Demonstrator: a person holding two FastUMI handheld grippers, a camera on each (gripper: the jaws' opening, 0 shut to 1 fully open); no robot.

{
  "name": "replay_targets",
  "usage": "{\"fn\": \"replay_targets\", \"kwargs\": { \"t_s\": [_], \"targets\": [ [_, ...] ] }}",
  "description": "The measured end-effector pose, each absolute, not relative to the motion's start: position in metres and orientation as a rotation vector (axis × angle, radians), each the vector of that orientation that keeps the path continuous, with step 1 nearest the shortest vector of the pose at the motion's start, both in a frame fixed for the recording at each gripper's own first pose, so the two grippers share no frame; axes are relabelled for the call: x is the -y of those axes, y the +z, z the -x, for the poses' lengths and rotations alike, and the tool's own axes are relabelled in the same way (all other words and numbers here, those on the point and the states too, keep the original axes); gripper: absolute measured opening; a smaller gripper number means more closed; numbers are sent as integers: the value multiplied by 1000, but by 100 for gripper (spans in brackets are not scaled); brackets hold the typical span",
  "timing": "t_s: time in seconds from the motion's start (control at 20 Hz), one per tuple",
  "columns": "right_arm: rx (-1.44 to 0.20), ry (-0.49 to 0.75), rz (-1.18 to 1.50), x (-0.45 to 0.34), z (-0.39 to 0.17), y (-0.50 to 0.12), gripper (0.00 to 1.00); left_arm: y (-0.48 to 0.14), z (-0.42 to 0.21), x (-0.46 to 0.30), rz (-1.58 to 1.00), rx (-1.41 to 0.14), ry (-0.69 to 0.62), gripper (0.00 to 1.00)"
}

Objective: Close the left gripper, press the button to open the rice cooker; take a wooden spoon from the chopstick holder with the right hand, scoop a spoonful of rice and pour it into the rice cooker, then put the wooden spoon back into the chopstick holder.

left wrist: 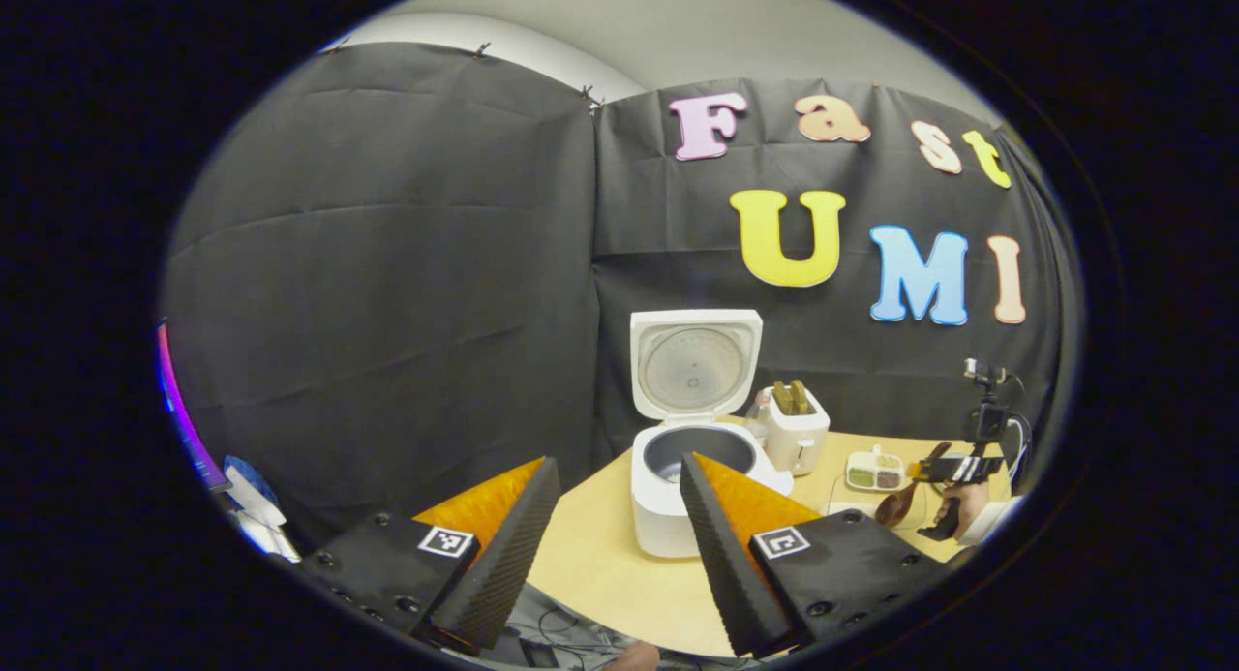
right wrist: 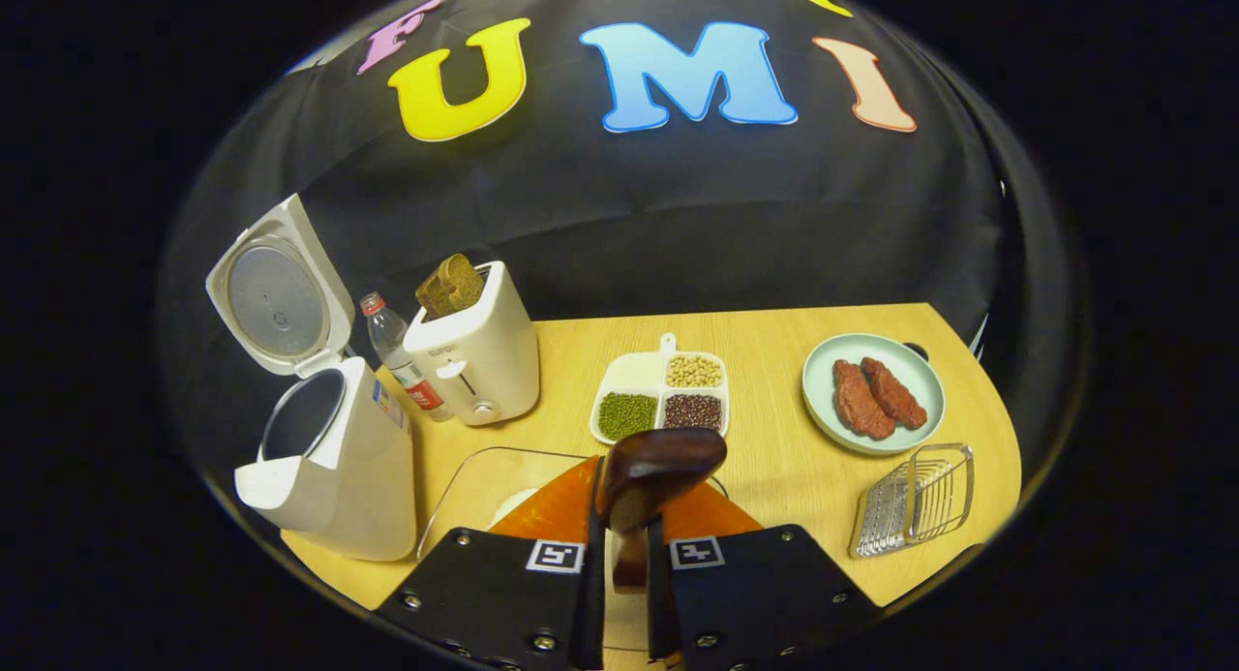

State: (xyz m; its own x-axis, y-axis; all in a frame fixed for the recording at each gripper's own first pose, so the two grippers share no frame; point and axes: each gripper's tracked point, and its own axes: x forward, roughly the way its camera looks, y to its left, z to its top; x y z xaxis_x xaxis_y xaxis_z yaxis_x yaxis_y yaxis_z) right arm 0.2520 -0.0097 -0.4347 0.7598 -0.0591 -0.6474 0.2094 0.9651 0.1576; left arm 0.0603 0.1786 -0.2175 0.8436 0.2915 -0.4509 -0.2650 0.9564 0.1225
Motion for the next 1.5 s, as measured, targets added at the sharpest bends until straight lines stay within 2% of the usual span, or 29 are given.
{"fn": "replay_targets", "kwargs": {
  "t_s": [0.1,0.25,0.3,0.35,0.4,0.5,0.55,0.6,0.65,0.7,0.85,0.9,1.35,1.4,1.5],
  "targets": [
    [-694,-129,-208,0,-260,-441,18,-222,-65,-175,-79,-496,294,94],
    [-720,-77,-235,-25,-270,-449,18,-223,-71,-176,-82,-498,309,85],
    [-740,-56,-271,-35,-270,-452,18,-225,-71,-175,-77,-505,314,89],
    [-750,-50,-299,-41,-272,-455,18,-227,-71,-175,-76,-510,321,89],
    [-755,-44,-330,-45,-274,-455,18,-227,-70,-175,-76,-510,326,85],
    [-784,-24,-444,-57,-276,-456,18,-224,-70,-176,-82,-504,329,89],
    [-800,-19,-522,-61,-278,-456,18,-224,-70,-177,-87,-505,333,85],
    [-807,-27,-591,-61,-279,-456,18,-223,-69,-178,-87,-507,338,89],
    [-807,-35,-645,-60,-281,-456,18,-224,-69,-179,-85,-509,344,85],
    [-804,-39,-680,-56,-281,-455,18,-223,-68,-179,-83,-509,348,89],
    [-783,-41,-768,-45,-274,-446,18,-218,-68,-177,-101,-502,339,89],
    [-768,-42,-795,-40,-272,-441,18,-218,-67,-176,-106,-502,335,85],
    [-631,-14,-984,-9,-262,-382,18,-209,-74,-162,-126,-492,287,85],
    [-615,-5,-1002,-10,-263,-373,18,-208,-74,-162,-129,-488,285,91],
    [-581,17,-1034,-15,-264,-352,18,-208,-73,-161,-130,-488,278,86]
  ]
}}
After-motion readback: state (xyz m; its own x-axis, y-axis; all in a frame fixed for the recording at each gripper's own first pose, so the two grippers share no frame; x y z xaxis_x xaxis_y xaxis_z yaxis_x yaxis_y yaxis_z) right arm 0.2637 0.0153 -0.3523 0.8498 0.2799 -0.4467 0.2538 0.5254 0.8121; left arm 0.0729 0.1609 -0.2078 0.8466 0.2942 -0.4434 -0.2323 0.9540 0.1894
